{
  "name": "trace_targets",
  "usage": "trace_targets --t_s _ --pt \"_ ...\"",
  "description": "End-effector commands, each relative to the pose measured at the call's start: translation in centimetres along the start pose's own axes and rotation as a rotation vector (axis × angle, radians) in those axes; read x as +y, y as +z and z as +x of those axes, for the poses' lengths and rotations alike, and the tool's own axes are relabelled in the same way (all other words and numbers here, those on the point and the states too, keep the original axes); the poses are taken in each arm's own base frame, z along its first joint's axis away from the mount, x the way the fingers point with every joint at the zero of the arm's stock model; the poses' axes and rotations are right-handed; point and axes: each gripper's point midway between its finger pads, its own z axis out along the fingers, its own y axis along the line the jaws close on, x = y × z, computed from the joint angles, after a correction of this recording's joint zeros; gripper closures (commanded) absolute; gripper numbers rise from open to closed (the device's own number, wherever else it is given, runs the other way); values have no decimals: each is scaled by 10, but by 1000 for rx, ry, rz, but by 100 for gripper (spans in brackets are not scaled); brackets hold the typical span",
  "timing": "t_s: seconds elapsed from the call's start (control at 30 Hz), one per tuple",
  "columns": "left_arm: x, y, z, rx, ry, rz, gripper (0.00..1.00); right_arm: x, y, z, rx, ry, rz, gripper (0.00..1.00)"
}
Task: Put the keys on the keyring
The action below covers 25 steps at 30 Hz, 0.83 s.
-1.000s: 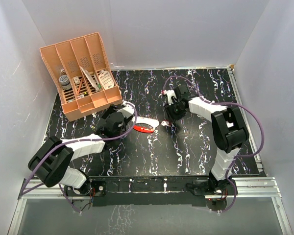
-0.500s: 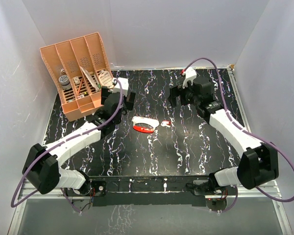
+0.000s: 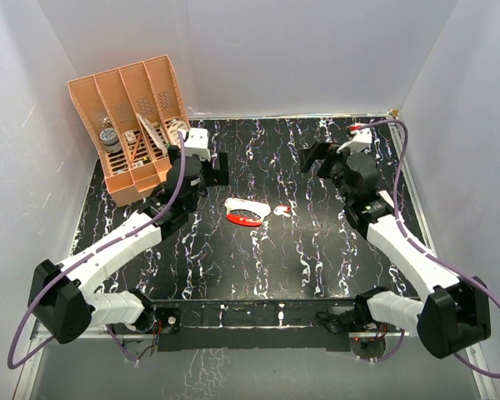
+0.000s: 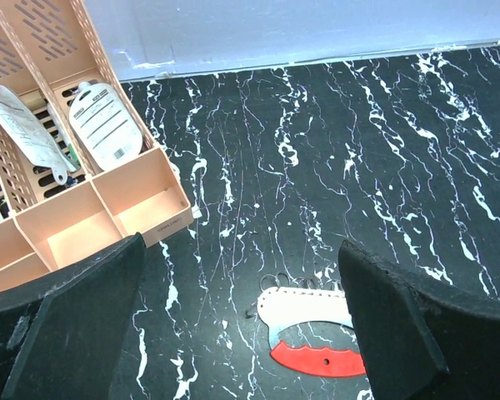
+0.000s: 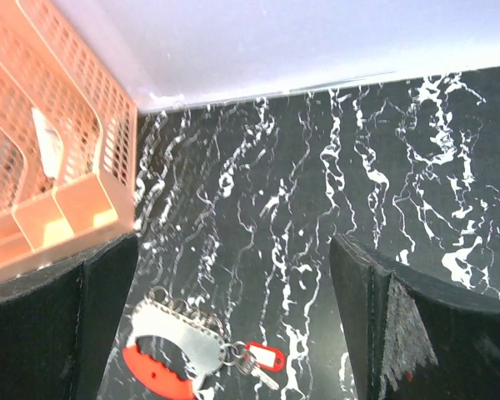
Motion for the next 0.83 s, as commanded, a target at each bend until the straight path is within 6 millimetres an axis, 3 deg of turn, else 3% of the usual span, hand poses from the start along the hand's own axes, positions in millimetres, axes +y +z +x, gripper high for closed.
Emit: trace_targets --t_s 0.0,0.13,0.3,0.4,0.57,0.8 --pt "9 -14 -22 -53 -56 -29 2 4 -13 -52 -203 104 16 2" --pt "29 -30 -33 -72 -87 -111 2 -23 -29 -56 -261 289 171 2" --pt "42 -68 -53 -139 -154 -70 1 -21 -40 -57 -246 267 164 2" --pt "49 -85 -52 -153 -188 -61 2 -25 -43 -53 -212 237 191 2" --pt "62 -95 -44 -129 -199 -108 2 -36 -57 -56 -238 260 248 2" --pt "65 -98 -48 -181 -237 -107 2 -36 -80 -60 -293 337 231 2"
